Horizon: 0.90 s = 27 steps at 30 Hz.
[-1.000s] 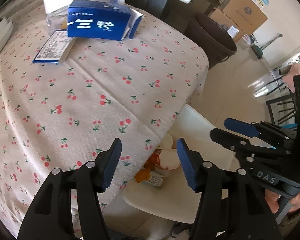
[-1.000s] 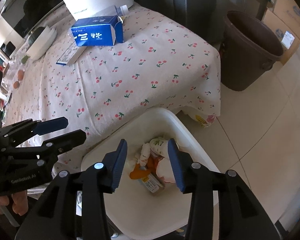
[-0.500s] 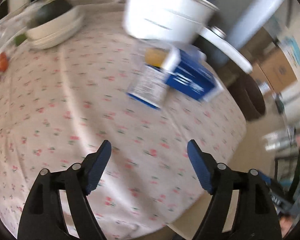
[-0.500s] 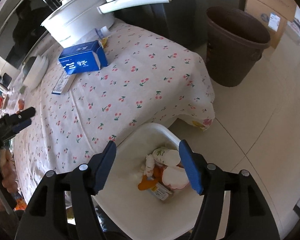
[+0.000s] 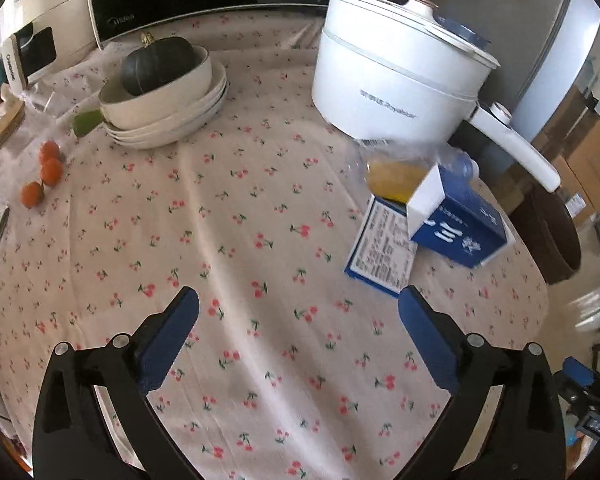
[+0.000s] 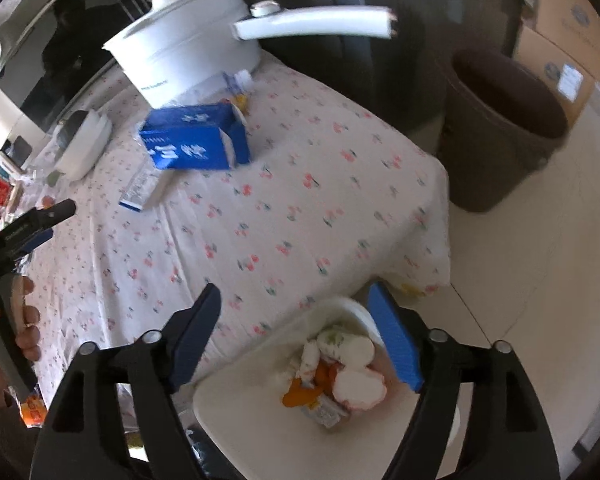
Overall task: Collect trash
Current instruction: 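Grasp the blue-bordered receipt card with the left tool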
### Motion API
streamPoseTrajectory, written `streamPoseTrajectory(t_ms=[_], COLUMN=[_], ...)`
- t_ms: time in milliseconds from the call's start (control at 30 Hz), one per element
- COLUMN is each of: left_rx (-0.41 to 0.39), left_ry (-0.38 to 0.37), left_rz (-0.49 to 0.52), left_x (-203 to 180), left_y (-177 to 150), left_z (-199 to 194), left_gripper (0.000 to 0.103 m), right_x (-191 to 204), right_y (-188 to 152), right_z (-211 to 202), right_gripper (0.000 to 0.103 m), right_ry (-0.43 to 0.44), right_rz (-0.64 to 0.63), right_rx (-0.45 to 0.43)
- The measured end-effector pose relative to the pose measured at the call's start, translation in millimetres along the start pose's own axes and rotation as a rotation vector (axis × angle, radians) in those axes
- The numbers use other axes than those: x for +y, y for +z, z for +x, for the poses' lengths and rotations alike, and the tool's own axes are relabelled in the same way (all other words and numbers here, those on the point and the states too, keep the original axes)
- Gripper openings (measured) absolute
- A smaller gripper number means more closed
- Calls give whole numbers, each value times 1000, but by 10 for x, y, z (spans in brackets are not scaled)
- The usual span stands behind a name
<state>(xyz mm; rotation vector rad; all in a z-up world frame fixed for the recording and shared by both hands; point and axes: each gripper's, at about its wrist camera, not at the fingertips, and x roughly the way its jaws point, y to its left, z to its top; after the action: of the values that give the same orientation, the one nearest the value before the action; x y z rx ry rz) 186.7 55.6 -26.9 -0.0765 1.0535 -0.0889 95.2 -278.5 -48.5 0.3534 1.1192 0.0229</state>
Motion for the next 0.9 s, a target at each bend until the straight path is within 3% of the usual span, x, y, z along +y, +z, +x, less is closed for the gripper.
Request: streamPoseTrajectory(t_ms=[133,233,367,667,800,900], left_rx=[64,111,113,123,104,114], left_ry=[-90,-97,-75,-73,-28,17], left_rz=[-6,4,77,157,207,241], left_x=[-45,-141,-326,-544,-613,-674], left_y=[54,65,60,79,86,53], left_z=[139,252,363,570,674,773], left_gripper=[96,96,96,96,96,94], right_x=[-59,-103,-130,-31,48,110], right_y=[253,446,638,927,1003,1061], right_z=[73,181,348,636,690,703], right_gripper=[80,80,80,80,79,79], right_ry=[63,103,125,45,16,41], right_rz=[59,95,129,64,30,16], right_rx=[-6,0,-4,-57,-64,-74])
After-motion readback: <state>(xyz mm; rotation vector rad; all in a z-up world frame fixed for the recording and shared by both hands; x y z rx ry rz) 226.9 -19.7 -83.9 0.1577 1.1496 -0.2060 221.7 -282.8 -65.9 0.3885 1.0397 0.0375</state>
